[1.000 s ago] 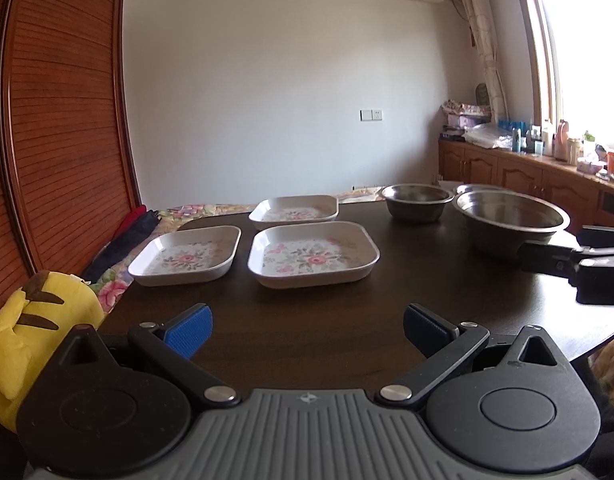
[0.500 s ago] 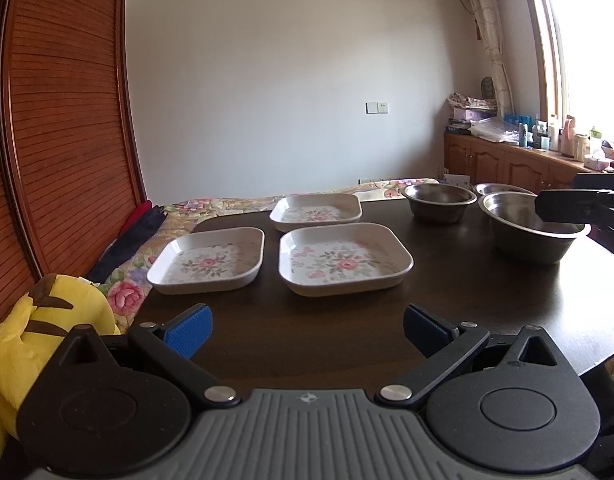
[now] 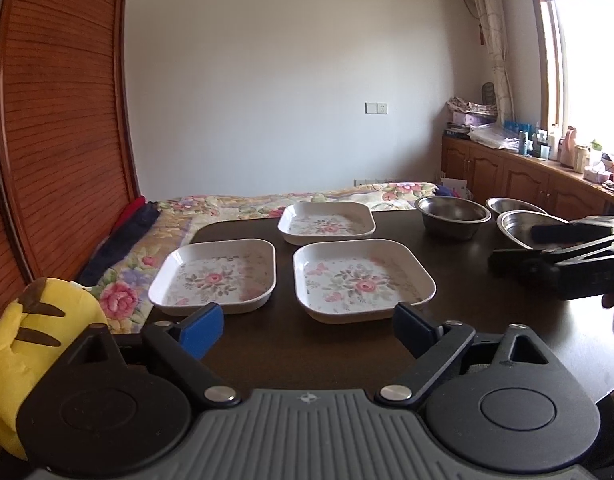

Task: Organize plates and bowls

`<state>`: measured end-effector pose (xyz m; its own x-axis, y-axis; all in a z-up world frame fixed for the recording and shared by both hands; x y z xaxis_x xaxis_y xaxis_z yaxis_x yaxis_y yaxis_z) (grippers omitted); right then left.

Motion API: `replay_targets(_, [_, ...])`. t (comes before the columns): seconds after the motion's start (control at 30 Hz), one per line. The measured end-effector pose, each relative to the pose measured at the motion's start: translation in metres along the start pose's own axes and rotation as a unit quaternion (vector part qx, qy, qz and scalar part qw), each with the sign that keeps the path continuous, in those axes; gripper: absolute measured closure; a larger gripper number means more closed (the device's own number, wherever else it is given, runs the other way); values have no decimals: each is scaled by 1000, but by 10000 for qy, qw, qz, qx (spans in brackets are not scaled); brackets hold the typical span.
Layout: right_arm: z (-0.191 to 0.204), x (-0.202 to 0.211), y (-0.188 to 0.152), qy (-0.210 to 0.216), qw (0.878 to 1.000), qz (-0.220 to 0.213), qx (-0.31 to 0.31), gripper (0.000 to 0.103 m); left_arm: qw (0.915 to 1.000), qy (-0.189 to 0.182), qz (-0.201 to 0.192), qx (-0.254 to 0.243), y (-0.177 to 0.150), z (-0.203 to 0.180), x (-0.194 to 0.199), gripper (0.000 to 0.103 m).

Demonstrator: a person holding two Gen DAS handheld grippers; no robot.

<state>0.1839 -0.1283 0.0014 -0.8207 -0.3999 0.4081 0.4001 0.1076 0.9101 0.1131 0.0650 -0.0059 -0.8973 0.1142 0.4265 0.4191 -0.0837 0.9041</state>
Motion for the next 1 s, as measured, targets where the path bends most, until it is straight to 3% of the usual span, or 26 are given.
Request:
replay_targets(0.07, [-1, -9, 1, 77, 9999, 118, -100, 19, 10000, -12, 55, -22, 5, 1, -6, 21])
replay_targets(0.33, [-9, -45, 3, 287, 9971, 610, -353, 51, 9999, -118, 63, -31, 26, 6, -27, 39])
replay_targets(0.7, [-12, -79, 9, 238, 9945, 1015, -126, 64, 9981, -360, 488, -98, 33, 7, -82, 62])
replay_targets(1.0, [-14, -100, 7, 216, 9920, 1242, 9, 68, 9964, -318, 752, -222, 36, 16, -120, 72])
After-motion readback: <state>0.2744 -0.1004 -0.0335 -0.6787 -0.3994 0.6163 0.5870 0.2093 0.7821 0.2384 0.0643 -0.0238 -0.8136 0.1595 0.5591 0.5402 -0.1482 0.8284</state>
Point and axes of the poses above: each gripper's, at about its wrist camera, not at the fingertips, and x roughly against the way its jaws point, z to its left, y to its top, the point moved 5 cm from there along -x, roughly the way its jaws point, and after that the axes turned 3 degrees about -y, right-handed, at the moved point
